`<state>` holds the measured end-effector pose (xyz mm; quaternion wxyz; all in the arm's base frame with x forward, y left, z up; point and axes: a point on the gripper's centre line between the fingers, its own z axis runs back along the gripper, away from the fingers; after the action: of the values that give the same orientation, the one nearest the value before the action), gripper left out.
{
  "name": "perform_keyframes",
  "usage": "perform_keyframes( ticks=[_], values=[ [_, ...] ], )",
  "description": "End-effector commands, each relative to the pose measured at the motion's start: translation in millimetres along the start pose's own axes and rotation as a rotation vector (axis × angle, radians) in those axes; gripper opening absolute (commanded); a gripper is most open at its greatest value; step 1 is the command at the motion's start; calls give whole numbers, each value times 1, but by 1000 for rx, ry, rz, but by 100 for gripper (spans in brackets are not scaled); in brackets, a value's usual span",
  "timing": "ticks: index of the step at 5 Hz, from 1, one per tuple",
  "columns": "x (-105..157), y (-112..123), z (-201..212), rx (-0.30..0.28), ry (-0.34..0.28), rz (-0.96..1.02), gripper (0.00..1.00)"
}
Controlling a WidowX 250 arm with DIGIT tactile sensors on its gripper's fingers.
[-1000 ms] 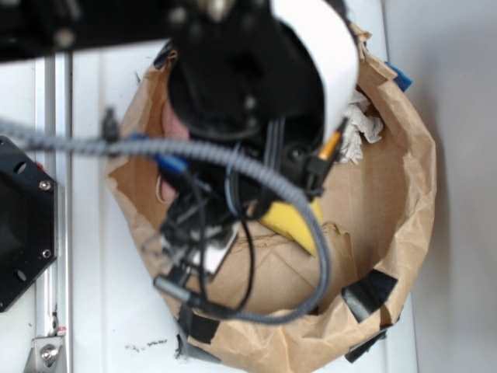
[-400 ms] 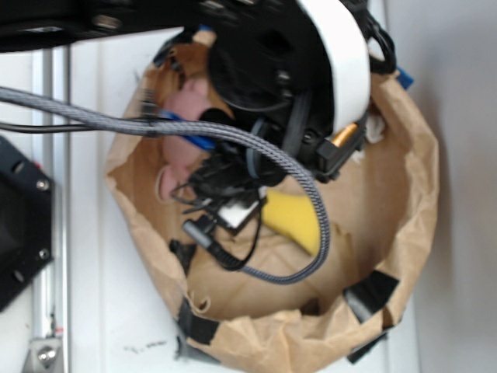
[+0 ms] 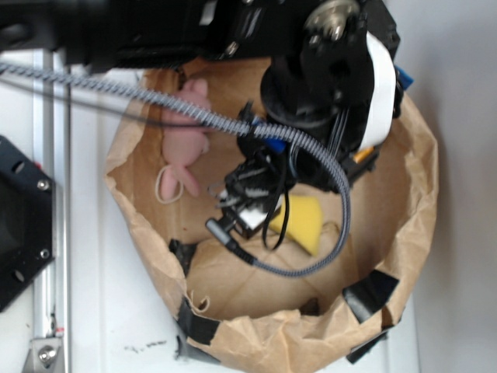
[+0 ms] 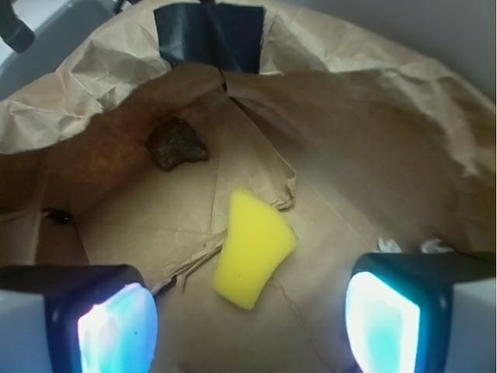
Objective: Grab the rock.
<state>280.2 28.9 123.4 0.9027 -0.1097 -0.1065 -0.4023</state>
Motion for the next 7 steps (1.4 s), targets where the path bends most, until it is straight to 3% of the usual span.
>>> perform_keyframes(
  ticks=[1,3,4,7],
  values=[
    [17,-10,-14,-2,-12,-134,100],
    [31,-27,-23,-35,-14,-267,100],
    [27,-30,-9,2,-20,-252,100],
    [27,-30,-9,2,-20,-252,100]
  ],
)
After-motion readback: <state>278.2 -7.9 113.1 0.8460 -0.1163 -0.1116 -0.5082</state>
